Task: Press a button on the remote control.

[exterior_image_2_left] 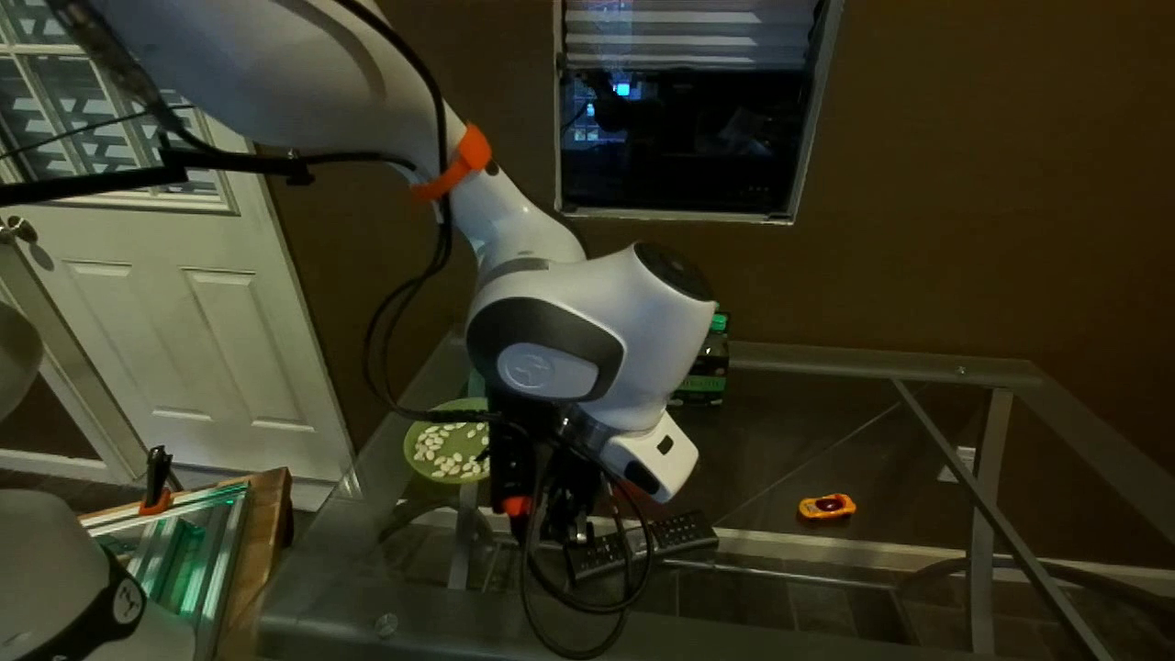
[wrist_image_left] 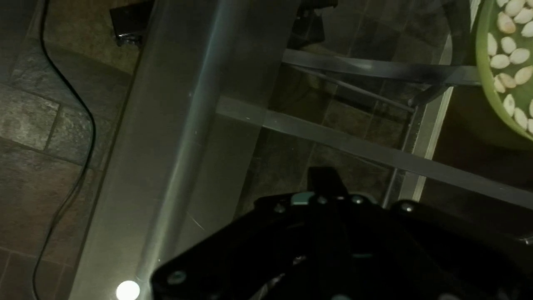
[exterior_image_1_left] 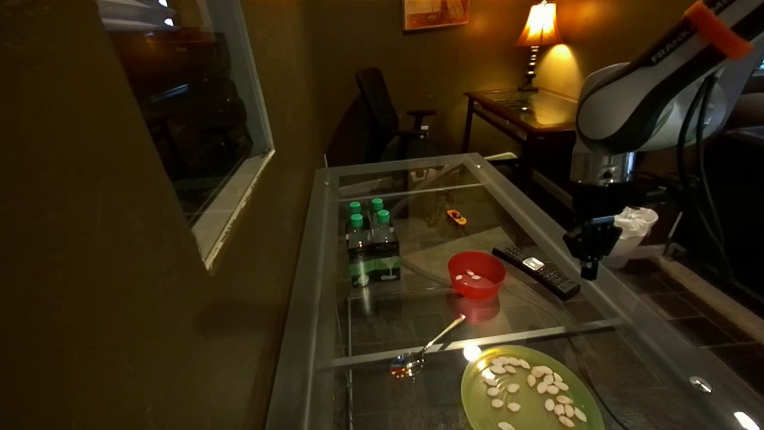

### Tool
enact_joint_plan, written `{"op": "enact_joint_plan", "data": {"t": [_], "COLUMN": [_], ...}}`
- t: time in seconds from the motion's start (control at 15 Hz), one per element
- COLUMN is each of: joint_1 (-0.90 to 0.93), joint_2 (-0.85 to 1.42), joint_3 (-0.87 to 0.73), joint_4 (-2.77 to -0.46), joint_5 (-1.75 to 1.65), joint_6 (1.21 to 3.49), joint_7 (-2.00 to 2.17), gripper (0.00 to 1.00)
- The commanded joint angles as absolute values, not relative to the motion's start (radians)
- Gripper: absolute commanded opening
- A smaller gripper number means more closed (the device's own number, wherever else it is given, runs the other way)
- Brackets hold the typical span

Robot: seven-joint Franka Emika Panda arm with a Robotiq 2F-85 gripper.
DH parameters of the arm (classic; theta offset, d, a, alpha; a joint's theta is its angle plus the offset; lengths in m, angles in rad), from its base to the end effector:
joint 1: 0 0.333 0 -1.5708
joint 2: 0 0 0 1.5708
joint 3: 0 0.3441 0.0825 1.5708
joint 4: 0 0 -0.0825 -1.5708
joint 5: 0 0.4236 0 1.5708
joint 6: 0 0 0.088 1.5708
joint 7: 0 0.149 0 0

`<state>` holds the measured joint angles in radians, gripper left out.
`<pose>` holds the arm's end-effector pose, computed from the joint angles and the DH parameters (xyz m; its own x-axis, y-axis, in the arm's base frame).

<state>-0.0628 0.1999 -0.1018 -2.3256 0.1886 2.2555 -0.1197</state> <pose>0.5020 -0.0739 0.1897 0.9527 -0.1620 -0.2573 -0.1979 -0.9728 -0.1202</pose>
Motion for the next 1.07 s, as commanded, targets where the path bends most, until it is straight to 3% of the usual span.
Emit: {"op": "enact_joint_plan", "data": {"t": [0.0, 1.0], "joint_1": [-0.097, -0.117], "joint_2": [0.282, 0.403], "joint_3": [-0.069, -0.044], "joint_4": [-2.254, -2.143], "joint_5": [0.257, 0.261], "joint_6": [2.22, 2.216], "joint_7": [-0.162, -0.136], "gripper": [0.0, 0.0]}}
